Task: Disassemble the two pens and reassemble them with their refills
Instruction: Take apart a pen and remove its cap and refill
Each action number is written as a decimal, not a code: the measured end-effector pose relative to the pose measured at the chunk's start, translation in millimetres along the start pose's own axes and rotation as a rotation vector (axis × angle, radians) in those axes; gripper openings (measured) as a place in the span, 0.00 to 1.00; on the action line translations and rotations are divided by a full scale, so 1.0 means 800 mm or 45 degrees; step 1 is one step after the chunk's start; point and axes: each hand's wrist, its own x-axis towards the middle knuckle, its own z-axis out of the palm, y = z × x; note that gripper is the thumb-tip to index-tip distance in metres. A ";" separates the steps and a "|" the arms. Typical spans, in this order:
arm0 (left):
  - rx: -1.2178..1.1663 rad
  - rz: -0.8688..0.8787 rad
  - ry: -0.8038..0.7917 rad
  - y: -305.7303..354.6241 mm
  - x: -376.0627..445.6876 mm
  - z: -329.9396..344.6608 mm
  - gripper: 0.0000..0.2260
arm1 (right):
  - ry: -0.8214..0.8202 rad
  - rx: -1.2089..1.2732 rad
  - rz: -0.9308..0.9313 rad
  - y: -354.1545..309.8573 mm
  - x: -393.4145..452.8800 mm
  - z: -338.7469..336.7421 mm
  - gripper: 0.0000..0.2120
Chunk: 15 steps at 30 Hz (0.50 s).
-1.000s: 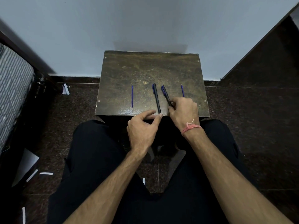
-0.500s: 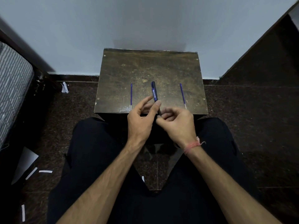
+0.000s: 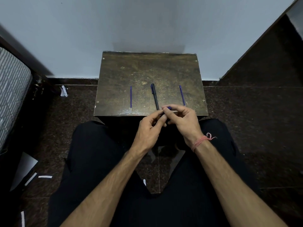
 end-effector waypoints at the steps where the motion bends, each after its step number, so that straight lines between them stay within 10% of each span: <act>1: 0.008 -0.004 0.022 0.001 -0.001 -0.001 0.12 | 0.013 0.040 0.015 0.001 0.001 0.001 0.07; 15: 0.433 -0.200 0.166 0.022 -0.006 -0.001 0.34 | -0.086 0.200 -0.022 -0.012 0.016 -0.001 0.05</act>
